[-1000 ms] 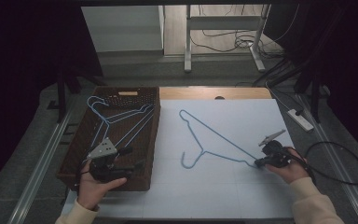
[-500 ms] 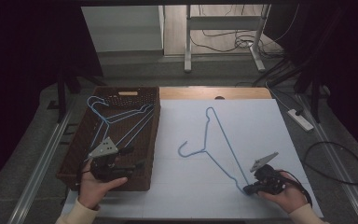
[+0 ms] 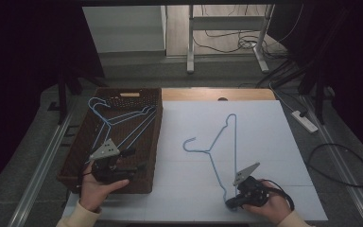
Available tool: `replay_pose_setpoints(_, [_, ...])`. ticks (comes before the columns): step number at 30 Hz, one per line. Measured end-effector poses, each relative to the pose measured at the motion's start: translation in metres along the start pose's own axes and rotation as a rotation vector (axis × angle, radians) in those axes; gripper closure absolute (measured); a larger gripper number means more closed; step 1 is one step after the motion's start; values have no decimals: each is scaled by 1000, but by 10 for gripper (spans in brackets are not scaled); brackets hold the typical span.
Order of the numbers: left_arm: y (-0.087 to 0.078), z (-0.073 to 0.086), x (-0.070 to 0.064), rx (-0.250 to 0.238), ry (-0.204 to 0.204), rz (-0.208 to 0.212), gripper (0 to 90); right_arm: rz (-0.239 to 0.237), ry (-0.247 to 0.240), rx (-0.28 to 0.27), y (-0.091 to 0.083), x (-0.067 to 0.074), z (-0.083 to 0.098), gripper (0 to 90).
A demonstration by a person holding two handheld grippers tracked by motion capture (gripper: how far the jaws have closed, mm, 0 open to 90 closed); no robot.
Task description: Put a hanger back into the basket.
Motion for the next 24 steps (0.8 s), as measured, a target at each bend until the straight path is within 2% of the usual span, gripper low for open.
replay_pose_setpoints(3, [0, 0, 0, 2, 3, 0, 294, -32, -29, -7, 12, 4, -13, 900])
replay_pose_setpoints(8, [0, 0, 1, 1, 2, -2, 294, -44, -53, -16, 23, 6, -28, 900])
replay_pose_setpoints(20, [1, 0, 1, 3, 5, 0, 294, -35, -103, -63, 47, 6, -64, 900])
replay_pose_setpoints(24, [1, 1, 1, 4, 5, -1, 294, -39, -104, -76, 54, 4, -74, 900])
Point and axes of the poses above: each handheld gripper's, and its own axes: y roughly forward along the jaws, z roughly out of its underside, x roughly to its left, the point moved 5 cm from there along y, roughly forward along the jaws, and after that the axes turned 8 degrees about -z, right-handed, at the moved point
